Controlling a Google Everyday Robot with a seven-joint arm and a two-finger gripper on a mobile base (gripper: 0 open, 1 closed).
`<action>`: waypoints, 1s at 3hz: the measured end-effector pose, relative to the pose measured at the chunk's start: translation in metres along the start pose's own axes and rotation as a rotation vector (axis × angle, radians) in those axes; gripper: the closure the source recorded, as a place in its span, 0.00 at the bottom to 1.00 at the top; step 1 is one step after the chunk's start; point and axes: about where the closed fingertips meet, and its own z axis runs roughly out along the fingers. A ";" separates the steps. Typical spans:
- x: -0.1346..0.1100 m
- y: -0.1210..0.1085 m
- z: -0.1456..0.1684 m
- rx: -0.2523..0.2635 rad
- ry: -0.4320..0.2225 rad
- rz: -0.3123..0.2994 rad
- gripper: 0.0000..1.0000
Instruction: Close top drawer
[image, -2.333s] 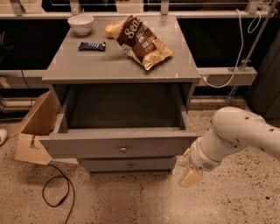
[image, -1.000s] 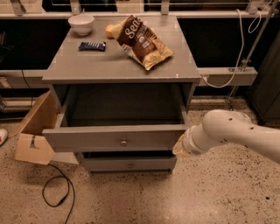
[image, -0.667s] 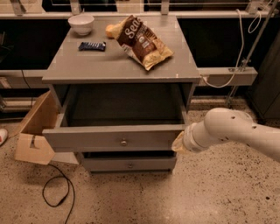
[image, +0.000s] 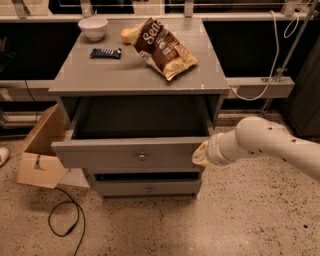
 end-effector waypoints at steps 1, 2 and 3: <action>-0.004 -0.034 0.006 0.078 -0.034 -0.041 1.00; -0.005 -0.036 0.006 0.085 -0.041 -0.042 1.00; -0.012 -0.062 0.008 0.146 -0.099 -0.046 1.00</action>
Offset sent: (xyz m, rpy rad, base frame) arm 0.1314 0.0048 0.0471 0.1416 -0.3553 -0.0109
